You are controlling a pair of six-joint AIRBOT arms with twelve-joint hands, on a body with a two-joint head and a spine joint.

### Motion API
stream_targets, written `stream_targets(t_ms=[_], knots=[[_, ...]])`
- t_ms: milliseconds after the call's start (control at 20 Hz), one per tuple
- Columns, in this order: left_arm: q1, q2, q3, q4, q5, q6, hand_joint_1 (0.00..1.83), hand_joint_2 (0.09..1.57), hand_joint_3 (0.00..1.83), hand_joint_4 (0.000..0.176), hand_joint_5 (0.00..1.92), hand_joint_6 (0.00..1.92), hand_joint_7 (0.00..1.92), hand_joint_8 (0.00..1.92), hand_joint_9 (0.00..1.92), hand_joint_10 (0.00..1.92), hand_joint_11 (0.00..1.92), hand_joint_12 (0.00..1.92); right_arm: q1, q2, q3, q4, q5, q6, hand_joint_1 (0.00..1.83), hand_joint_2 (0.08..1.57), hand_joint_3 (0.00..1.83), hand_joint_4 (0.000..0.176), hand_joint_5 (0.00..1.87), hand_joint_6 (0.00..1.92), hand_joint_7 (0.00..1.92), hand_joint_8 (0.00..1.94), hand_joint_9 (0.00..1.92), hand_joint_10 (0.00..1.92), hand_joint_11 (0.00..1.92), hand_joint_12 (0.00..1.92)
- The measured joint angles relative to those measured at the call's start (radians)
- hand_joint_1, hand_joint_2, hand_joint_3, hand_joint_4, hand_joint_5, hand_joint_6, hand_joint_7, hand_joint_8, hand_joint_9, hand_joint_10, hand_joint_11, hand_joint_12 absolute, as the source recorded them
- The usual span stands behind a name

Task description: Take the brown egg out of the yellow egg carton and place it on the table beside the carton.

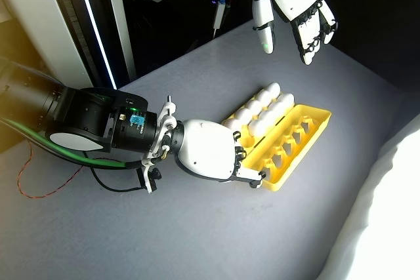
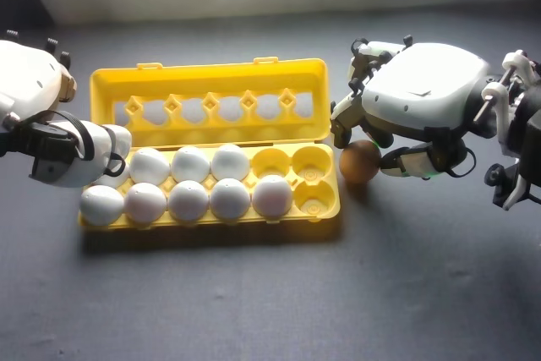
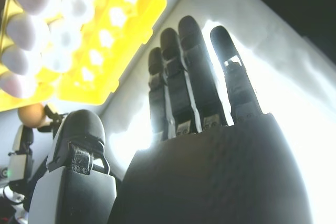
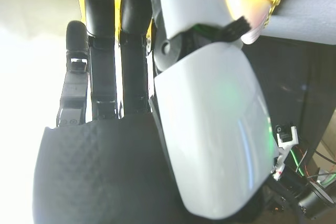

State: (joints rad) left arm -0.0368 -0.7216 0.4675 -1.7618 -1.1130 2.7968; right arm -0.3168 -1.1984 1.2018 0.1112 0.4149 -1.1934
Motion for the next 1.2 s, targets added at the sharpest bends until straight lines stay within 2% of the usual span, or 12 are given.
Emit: stream_targets(t_ms=[50,100,150,200,250,300,400,450,750,850,1150,1200], knots=[[0.0,0.0,0.0,0.0,-0.001,0.0,0.0,1.34,0.0,0.0,0.41,0.0,0.52,0.0,0.51,0.0,0.0,0.77,-0.003,0.0,0.002,-0.004,0.004,0.0,1.36,1.17,0.0,0.0,0.79,1.12,0.98,1.16,0.68,1.42,0.0,0.99],[0.0,0.0,0.0,0.0,-0.001,0.0,0.0,1.34,0.0,0.0,0.4,0.0,0.52,0.0,0.52,0.0,0.0,0.79,-0.005,0.0,0.002,-0.011,0.008,0.0,1.25,1.17,0.0,0.0,0.76,1.19,1.0,1.1,0.63,1.12,0.0,0.93],[0.0,0.0,0.0,0.0,-0.001,0.0,0.0,1.34,0.0,0.0,0.41,0.0,0.53,0.0,0.53,0.01,0.0,0.81,-0.006,0.0,0.002,-0.013,0.009,0.0,1.33,1.13,0.0,0.0,0.69,0.77,0.96,1.07,0.61,0.96,0.0,0.89],[0.0,0.0,0.0,0.0,0.0,0.0,0.0,1.34,0.0,0.0,0.43,0.01,0.53,0.0,0.53,0.0,0.0,0.81,-0.006,0.002,0.002,-0.016,0.009,-0.001,1.2,1.08,0.0,0.0,0.69,0.48,0.82,0.66,0.54,0.84,0.0,0.79],[0.0,0.0,0.0,0.0,0.0,0.0,0.0,1.34,0.0,0.0,0.43,0.01,0.53,0.0,0.52,0.0,0.0,0.81,-0.01,0.004,0.002,-0.019,0.006,-0.002,1.15,1.06,0.0,0.0,0.69,0.29,0.83,0.42,0.51,0.74,0.0,0.73],[0.0,0.0,0.0,0.0,0.0,0.0,0.0,1.34,0.0,0.0,0.44,0.01,0.54,0.01,0.53,0.0,0.0,0.81,-0.012,0.006,0.002,-0.019,0.007,-0.002,1.13,1.04,0.0,0.0,0.71,0.18,0.86,0.27,0.51,0.65,0.0,0.7],[0.0,0.0,0.0,0.0,0.0,0.0,0.0,1.34,0.0,0.0,0.43,0.0,0.54,0.0,0.53,0.0,0.0,0.8,-0.018,0.008,0.007,-0.023,0.0,-0.005,1.1,1.01,0.0,0.0,0.73,0.07,0.89,0.11,0.53,0.55,0.0,0.64],[0.0,0.0,0.0,0.0,-0.001,0.0,0.0,1.33,0.0,0.0,0.44,0.01,0.54,0.0,0.53,0.0,0.0,0.8,-0.021,0.008,0.007,-0.024,-0.004,-0.005,1.08,1.02,0.0,0.0,0.7,0.04,0.86,0.08,0.49,0.52,0.0,0.51],[0.0,0.0,0.0,0.0,0.0,0.0,0.0,1.34,0.0,0.0,0.42,0.0,0.53,0.0,0.53,0.0,0.0,0.78,-0.025,0.008,0.007,-0.031,-0.013,-0.009,1.04,1.0,0.0,0.0,0.66,0.0,0.74,0.0,0.45,0.36,0.0,0.52],[0.0,0.0,0.0,0.0,0.0,0.0,0.0,1.34,0.0,0.0,0.44,0.01,0.55,0.01,0.54,0.01,0.0,0.8,-0.025,0.008,0.007,-0.031,-0.016,-0.009,1.0,1.0,0.0,0.0,0.61,0.0,0.64,0.0,0.38,0.24,0.0,0.38],[0.0,0.0,0.0,0.0,0.0,0.0,0.0,1.34,0.0,0.0,0.44,0.0,0.55,0.0,0.54,0.0,0.0,0.77,-0.025,0.018,0.007,-0.034,-0.024,-0.01,0.95,0.96,0.0,0.0,0.52,0.0,0.5,0.0,0.32,0.11,0.0,0.39],[0.0,0.0,0.0,0.0,-0.001,0.0,0.0,1.34,0.0,0.0,0.45,0.0,0.55,0.0,0.54,0.0,0.0,0.8,-0.025,0.021,0.007,-0.034,-0.024,-0.01,0.93,0.97,0.0,0.0,0.45,0.0,0.46,0.0,0.31,0.09,0.0,0.29]])
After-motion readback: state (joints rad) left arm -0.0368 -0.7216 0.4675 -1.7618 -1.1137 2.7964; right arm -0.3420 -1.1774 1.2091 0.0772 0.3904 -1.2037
